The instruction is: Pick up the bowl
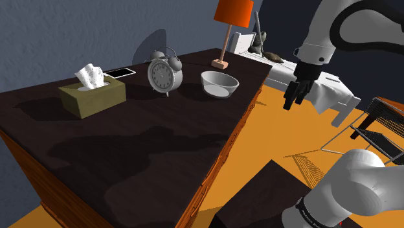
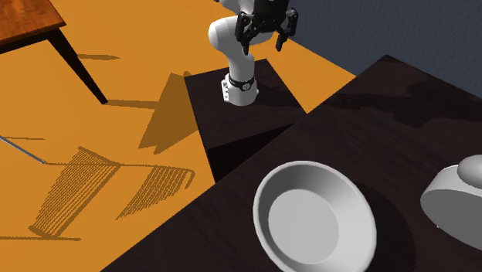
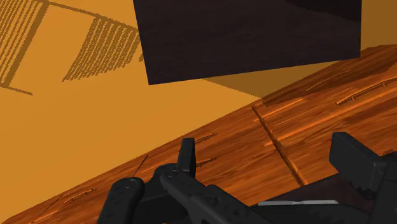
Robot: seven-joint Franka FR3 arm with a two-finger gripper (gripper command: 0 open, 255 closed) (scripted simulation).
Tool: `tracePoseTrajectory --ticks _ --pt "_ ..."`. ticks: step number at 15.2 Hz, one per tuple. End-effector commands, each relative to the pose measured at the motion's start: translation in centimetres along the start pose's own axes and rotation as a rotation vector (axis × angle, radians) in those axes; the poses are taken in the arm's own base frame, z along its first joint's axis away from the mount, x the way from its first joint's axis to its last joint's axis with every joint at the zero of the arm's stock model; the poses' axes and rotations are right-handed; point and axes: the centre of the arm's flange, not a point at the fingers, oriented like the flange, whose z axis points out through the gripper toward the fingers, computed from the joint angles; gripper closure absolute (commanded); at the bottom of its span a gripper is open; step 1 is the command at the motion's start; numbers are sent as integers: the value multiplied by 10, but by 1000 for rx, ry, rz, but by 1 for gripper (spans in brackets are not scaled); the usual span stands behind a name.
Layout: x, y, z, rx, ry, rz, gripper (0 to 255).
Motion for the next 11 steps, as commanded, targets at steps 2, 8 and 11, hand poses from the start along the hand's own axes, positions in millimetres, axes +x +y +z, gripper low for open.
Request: tracePoseTrajectory --ticks 2,8,11 --pt "13 -3 1 -9 3 -3 0" --pt "88 -21 5 -66 21 -24 0" --pt "126 -30 8 -95 31 -34 0"
